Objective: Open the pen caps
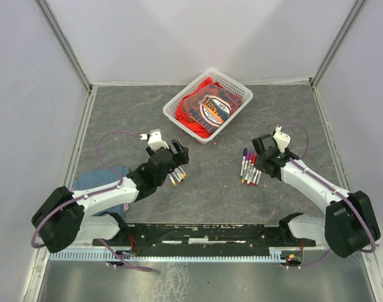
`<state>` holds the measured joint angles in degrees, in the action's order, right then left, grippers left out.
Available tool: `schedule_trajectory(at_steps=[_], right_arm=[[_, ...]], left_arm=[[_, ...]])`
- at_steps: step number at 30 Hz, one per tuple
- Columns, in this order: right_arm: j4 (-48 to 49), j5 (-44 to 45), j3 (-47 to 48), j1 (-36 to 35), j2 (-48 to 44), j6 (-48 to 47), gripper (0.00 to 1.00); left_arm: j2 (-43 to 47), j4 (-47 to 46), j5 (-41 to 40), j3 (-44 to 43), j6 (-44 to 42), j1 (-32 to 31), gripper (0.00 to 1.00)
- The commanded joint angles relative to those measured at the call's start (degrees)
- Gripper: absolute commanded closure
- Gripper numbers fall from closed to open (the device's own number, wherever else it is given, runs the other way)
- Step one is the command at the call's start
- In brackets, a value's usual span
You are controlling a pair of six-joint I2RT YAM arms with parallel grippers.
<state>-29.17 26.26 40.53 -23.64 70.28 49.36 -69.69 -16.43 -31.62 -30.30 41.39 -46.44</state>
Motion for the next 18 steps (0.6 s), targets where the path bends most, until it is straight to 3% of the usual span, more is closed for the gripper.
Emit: schedule_trajectory(at_steps=[1, 18], right_arm=[[-1.4, -1.2, -0.7, -0.2, -0.2, 1.4, 0.64], [-1.5, -1.2, -2.9, -0.3, 3.5, 2.8, 0.61]], left_arm=[[1.2, -2.6, -1.6, -0.6, -2.2, -0.4, 0.14], [3.4, -3.9, 0.3, 0.5, -1.3, -0.5, 0.14]])
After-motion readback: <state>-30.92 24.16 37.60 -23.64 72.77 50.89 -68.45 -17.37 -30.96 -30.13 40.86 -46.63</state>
